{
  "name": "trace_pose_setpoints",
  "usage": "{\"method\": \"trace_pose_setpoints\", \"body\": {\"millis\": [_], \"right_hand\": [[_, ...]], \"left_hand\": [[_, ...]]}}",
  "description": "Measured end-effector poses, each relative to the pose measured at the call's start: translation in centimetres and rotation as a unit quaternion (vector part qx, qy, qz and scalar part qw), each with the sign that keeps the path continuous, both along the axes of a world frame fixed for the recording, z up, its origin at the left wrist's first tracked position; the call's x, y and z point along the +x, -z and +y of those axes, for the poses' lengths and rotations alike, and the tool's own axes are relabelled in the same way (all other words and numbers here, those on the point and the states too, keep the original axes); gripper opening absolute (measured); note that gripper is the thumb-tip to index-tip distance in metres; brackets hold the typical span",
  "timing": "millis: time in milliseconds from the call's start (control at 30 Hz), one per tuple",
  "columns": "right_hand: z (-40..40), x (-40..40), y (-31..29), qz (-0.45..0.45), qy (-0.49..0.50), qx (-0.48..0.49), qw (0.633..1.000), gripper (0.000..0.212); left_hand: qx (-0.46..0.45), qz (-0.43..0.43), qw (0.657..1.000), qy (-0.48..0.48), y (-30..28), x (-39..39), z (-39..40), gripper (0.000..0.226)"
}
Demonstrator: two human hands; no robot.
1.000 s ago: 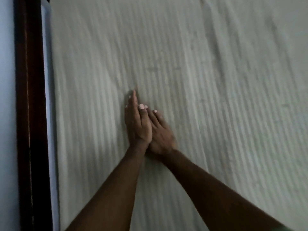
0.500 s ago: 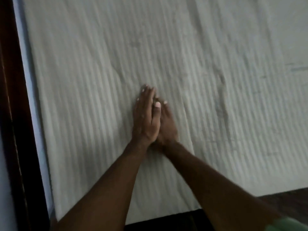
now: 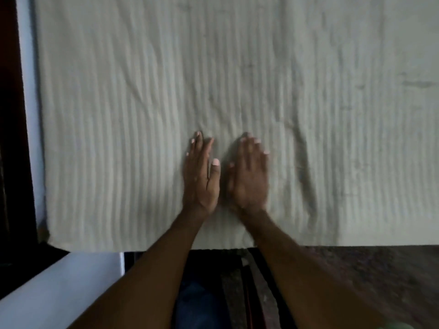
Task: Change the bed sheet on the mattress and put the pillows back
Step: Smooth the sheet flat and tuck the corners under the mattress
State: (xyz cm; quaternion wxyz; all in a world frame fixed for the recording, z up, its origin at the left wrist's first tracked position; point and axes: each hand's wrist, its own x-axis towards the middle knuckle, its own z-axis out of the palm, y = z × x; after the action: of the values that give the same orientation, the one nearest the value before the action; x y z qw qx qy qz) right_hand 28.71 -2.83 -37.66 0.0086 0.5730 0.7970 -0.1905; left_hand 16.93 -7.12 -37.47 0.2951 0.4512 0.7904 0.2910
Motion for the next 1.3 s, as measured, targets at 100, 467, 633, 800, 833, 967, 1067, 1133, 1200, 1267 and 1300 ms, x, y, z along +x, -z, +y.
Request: {"method": "trace_pose_setpoints", "body": {"millis": [100, 467, 633, 800, 833, 967, 1067, 1133, 1200, 1267, 1300], "right_hand": [[-6.8, -2.2, -0.6, -0.010, -0.146, -0.035, 0.989, 0.067], [-3.6, 18.5, -1.8, -0.044, 0.064, -0.013, 0.997, 0.064], [-7.0, 13.1, -0.9, 0.005, -0.078, -0.033, 0.996, 0.067], [-5.4, 22.3, -0.6, -0.057, -0.025, -0.022, 0.998, 0.065], [-4.9, 25.4, -0.6, -0.083, 0.020, -0.014, 0.996, 0.065], [-4.2, 32.9, -1.9, -0.123, 0.164, -0.014, 0.979, 0.064], [-3.1, 29.6, -2.3, -0.067, 0.161, -0.010, 0.985, 0.063], [-2.7, 25.3, -1.7, -0.017, 0.078, -0.018, 0.997, 0.063], [-2.1, 22.0, -0.8, 0.001, 0.001, -0.026, 1.000, 0.067], [-0.9, 22.0, -0.3, -0.010, -0.036, -0.028, 0.999, 0.070], [-0.3, 23.2, -0.1, -0.017, -0.047, -0.026, 0.998, 0.068]], "left_hand": [[-0.007, 0.007, 0.999, -0.035, -0.5, 1.9, -3.8, 0.053], [-0.159, 0.194, 0.961, -0.119, -1.7, 9.4, -4.4, 0.073], [-0.001, 0.060, 0.992, 0.108, -1.2, 15.1, -3.3, 0.056], [-0.099, 0.173, 0.975, 0.096, -0.8, 17.4, -3.6, 0.063], [-0.108, 0.181, 0.974, 0.083, -1.0, 17.9, -3.4, 0.064], [-0.090, 0.186, 0.974, 0.097, -1.8, 20.2, -2.3, 0.061], [-0.031, 0.139, 0.976, 0.167, -1.9, 22.0, -1.1, 0.056], [-0.007, 0.085, 0.981, 0.173, -1.7, 23.3, -0.2, 0.053], [0.003, 0.052, 0.989, 0.136, -1.2, 23.6, 0.8, 0.053], [-0.019, 0.081, 0.990, 0.114, -0.9, 23.2, 1.6, 0.055], [-0.036, 0.110, 0.986, 0.121, -1.0, 22.9, 2.0, 0.055]]}}
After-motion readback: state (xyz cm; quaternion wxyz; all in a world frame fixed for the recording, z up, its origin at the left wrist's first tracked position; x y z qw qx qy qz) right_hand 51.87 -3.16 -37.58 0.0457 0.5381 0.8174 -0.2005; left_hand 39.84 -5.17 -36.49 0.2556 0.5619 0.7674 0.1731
